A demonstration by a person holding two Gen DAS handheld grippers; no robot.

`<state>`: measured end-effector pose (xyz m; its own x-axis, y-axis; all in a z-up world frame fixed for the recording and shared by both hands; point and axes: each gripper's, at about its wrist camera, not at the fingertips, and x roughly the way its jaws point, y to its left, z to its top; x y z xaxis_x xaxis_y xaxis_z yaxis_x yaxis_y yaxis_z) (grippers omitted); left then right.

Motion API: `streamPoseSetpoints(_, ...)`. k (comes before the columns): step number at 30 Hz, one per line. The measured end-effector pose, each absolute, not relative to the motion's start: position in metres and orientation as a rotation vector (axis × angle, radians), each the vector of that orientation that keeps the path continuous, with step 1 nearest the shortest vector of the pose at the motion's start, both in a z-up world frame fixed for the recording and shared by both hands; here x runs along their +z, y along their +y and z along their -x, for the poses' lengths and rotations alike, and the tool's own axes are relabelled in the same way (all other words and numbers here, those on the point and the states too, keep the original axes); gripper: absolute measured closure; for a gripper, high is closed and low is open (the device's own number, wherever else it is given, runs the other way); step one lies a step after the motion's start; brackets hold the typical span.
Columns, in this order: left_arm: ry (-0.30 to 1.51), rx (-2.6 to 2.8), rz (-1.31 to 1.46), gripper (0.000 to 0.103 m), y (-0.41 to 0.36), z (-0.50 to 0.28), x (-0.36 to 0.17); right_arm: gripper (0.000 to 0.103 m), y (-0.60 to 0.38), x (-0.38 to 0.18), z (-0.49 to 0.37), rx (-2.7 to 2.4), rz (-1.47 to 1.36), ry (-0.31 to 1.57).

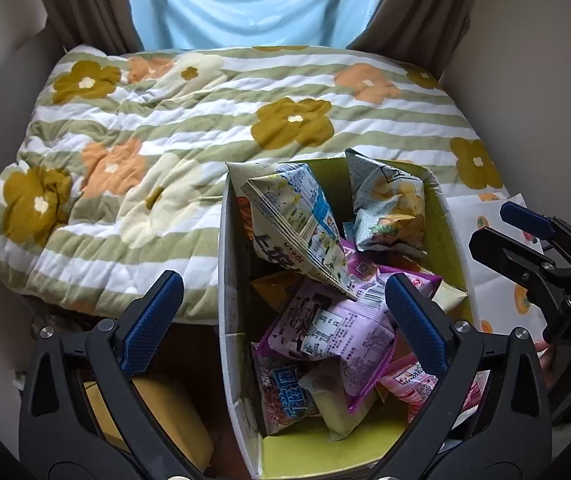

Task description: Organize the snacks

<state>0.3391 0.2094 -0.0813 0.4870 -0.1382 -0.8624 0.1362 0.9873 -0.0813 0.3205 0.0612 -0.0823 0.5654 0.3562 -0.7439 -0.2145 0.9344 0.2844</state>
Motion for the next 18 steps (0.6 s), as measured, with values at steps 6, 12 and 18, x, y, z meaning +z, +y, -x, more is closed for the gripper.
streamPoseSetpoints(6, 0.972, -0.155, -0.034, 0.003, 0.185, -0.301, -0.047, 0.004, 0.046, -0.056, -0.285, 0.332, -0.160, 0.833)
streamPoseSetpoints(12, 0.810, -0.111, -0.068, 0.003, 0.140, -0.228, 0.001, 0.004, 0.004, -0.012, -0.223, 0.287, -0.116, 0.720)
streamPoseSetpoints(18, 0.714, -0.129, -0.030, 0.003, 0.093, -0.145, 0.011, 0.004, -0.045, 0.011, -0.136, 0.196, -0.057, 0.630)
